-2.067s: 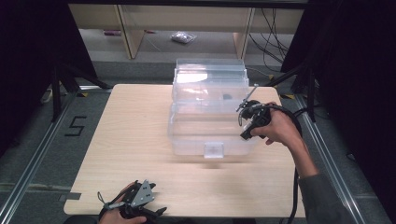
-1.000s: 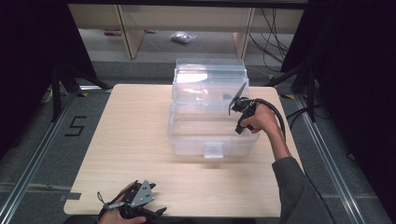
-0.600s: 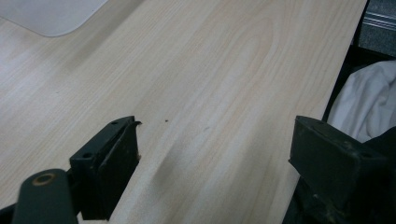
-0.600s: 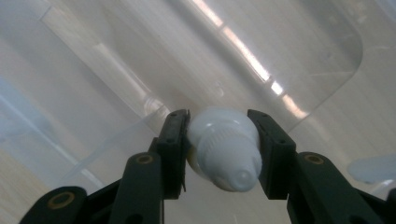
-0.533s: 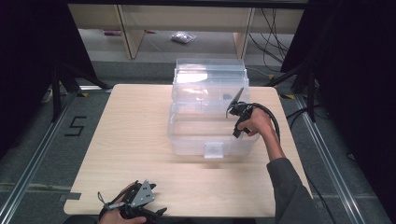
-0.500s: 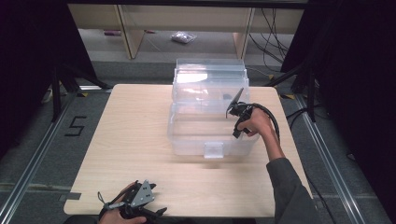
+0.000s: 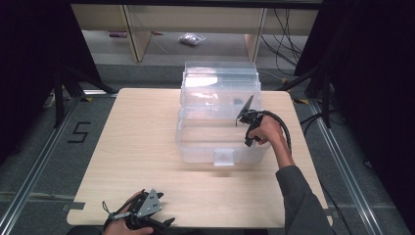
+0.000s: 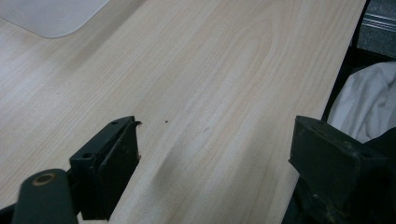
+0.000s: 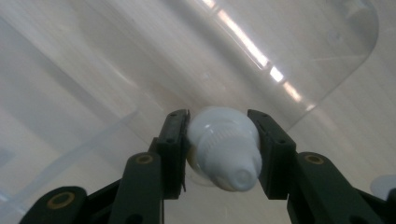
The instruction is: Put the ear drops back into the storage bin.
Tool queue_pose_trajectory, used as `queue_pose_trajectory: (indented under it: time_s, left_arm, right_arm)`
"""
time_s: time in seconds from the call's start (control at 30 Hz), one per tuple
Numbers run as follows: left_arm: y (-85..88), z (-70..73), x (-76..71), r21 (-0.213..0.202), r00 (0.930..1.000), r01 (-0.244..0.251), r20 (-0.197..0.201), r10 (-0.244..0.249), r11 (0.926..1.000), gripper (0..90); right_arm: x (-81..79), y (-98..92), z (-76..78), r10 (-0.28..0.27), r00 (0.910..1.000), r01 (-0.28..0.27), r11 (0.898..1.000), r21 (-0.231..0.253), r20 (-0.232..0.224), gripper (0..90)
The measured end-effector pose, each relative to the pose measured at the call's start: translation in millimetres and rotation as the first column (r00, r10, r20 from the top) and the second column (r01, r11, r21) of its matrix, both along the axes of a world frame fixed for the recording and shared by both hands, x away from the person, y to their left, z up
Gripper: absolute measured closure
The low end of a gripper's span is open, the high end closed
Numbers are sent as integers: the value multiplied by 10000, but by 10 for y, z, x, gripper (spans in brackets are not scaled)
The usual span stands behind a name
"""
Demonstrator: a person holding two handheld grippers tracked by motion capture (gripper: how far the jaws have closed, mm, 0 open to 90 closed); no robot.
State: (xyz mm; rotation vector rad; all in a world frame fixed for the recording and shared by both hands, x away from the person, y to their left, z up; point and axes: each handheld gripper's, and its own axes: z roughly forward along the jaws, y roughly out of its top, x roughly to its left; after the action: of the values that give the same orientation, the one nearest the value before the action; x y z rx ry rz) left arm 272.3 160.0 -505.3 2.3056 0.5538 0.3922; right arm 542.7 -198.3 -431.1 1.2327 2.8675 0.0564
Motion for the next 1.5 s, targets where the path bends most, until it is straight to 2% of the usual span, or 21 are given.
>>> queue_pose_trajectory:
  time_s: [0.03, 0.13, 0.2, 0.23, 0.33, 0.63, 0.67, 0.7, 0.77, 0.8, 0.83, 0.87, 1.0, 1.03, 1.1, 1.17, 1.2, 1.23, 1.27, 1.37, 1.5]
  left_arm:
    - [1, 0, 0, 15, 10000, -6, -10, 6, 10000, 151]
    - [-1, 0, -1, 13, 10000, 16, -12, -16, 10000, 151]
    - [-3, 4, -5, -3, 10000, 45, 12, -45, 10000, 151]
    - [-11, -6, -16, -184, 9999, -93, -130, 91, 9998, 151]
    - [-8, -6, -4, -136, 10000, 7, -18, -7, 9999, 151]
    - [-9, -5, -6, -167, 10000, 13, -3, -13, 9999, 151]
    - [-9, -6, -5, -151, 10000, 9, -4, -9, 9999, 151]
    - [-9, -7, -5, -151, 10000, 10, -10, -10, 9999, 151]
    - [-9, -3, -6, -154, 10000, 19, 10, -19, 9999, 151]
    - [-9, -2, -6, -159, 10000, 22, 13, -22, 9999, 151]
    - [-10, -3, -6, -164, 10000, 20, 7, -20, 9999, 151]
    - [-10, -5, -7, -163, 10000, 14, 1, -14, 9999, 151]
    - [-16, -9, -14, -181, 9999, -88, -110, 86, 9998, 151]
    - [-12, 3, -13, -60, 9998, -154, 103, 155, 9999, 151]
    - [-15, -5, -18, -259, 10000, -92, -38, 91, 9996, 151]
    - [-13, -2, -12, -212, 10000, -6, 25, 7, 9998, 151]
    - [-16, -7, -17, -261, 10000, -72, -32, 71, 9996, 151]
    - [-17, -9, -18, -271, 9999, -95, -52, 94, 9996, 151]
    - [-5, 0, -2, -27, 9999, 120, 8, -120, 9999, 151]
    - [-8, 6, -11, -106, 10000, -28, 14, 29, 9999, 151]
    - [-12, -2, -10, -200, 10000, -28, 38, 28, 9998, 151]
  right_arm:
    - [-8, 9, -14, -123, 9999, 123, 9999, 115, -15, 602]
    - [-9, 17, -32, -104, 9999, 104, 9998, -154, -5, 601]
    - [16, 3, -48, 280, 9996, -278, 9993, -235, 63, 602]
    - [13, 11, -52, 211, 9998, -211, 9996, -206, -10, 602]
    - [0, 27, -65, 2, 9999, -4, 9997, -225, -115, 601]
    - [-27, 28, -56, 38, 9998, -43, 9997, -255, -208, 600]
    - [-18, 14, -45, 308, 9995, -310, 9991, -287, -87, 599]
    - [-34, 18, -29, 57, 9999, -62, 9996, -287, -163, 599]
    - [-35, -4, -17, 214, 9998, -214, 9993, -297, 3, 593]
    - [-49, -6, 0, -6, 10000, 3, 9997, -243, -87, 585]
    - [-41, -18, 25, 254, 9996, -251, 9993, -292, 97, 576]
    - [-64, -7, 54, -89, 10000, 89, 9999, -125, 39, 571]
    - [-105, -9, 177, -36, 9990, 34, 10000, 31, 445, 525]
    - [-113, -13, 222, -24, 9992, 22, 10000, 61, 403, 511]
    - [-138, -22, 301, -21, 9969, 6, 9998, 186, 788, 494]
    - [-184, -21, 362, -147, 9967, 124, 9995, 299, 795, 476]
    - [-216, 0, 412, -494, 9960, 474, 9985, 281, 747, 470]
    - [-223, -22, 439, -238, 9953, 197, 9988, 441, 943, 466]
    - [-252, -25, 467, -324, 9940, 265, 9980, 569, 1048, 458]
    - [-332, -49, 552, 15, 9896, -135, 9965, 826, 1437, 414]
    - [-432, -69, 644, 161, 9861, -379, 9909, 1290, 1657, 390]
